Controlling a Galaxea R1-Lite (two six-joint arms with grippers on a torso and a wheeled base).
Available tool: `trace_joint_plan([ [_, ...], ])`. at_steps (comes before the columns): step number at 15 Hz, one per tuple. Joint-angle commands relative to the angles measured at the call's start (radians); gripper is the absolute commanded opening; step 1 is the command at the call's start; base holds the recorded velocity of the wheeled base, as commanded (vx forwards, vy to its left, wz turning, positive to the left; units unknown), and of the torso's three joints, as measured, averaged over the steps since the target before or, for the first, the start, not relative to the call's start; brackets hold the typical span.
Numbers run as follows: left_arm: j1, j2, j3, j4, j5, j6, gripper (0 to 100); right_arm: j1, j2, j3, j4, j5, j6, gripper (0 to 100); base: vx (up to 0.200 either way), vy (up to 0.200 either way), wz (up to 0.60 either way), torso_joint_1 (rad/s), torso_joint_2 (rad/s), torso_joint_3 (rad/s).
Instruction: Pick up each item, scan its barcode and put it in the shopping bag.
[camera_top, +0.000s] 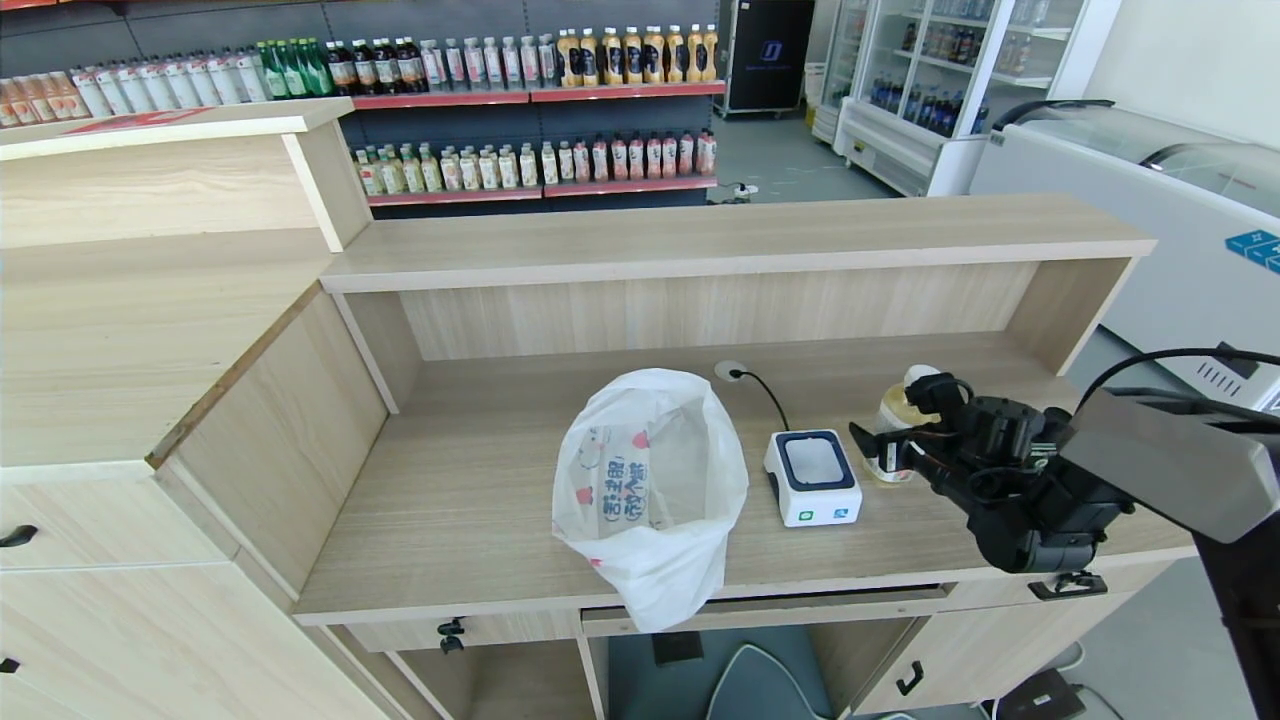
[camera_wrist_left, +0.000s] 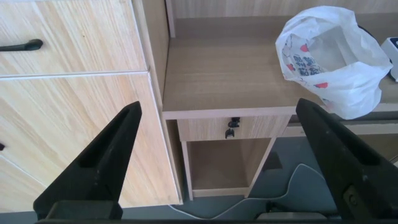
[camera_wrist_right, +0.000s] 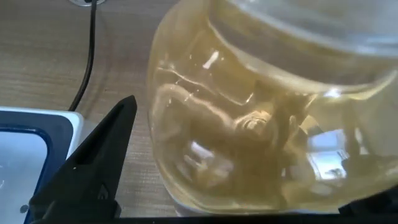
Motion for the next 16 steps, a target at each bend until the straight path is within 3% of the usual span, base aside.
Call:
trace_joint_plan([
  [1,0.000,0.000,0.000,0.000,-0.001,0.001,100,0.000,0.014,-0.051,0.022,0.005,-0.008,0,0.000,0.000,0.00,0.000,0.00,0.000],
  [7,0.000,0.000,0.000,0.000,-0.001,0.001,100,-0.004,0.011,-0.076,0.043,0.005,-0.038,0,0.000,0.000,0.00,0.000,0.00,0.000],
  [12,0.000,0.000,0.000,0.000,0.001,-0.001,100,-0.006,-0.053,-0.019,0.046,0.023,-0.031,0,0.000,0.000,0.00,0.000,0.00,0.000],
  [14,0.000,0.000,0.000,0.000,-0.001,-0.001,100,-0.021,-0.216,0.026,0.157,0.045,0.054,0,0.000,0.000,0.00,0.000,0.00,0.000],
  [16,0.000,0.000,0.000,0.000,0.001,0.001,100,-0.040,-0.466,0.162,0.253,0.112,0.215,0,0.000,0.000,0.00,0.000,0.00,0.000],
])
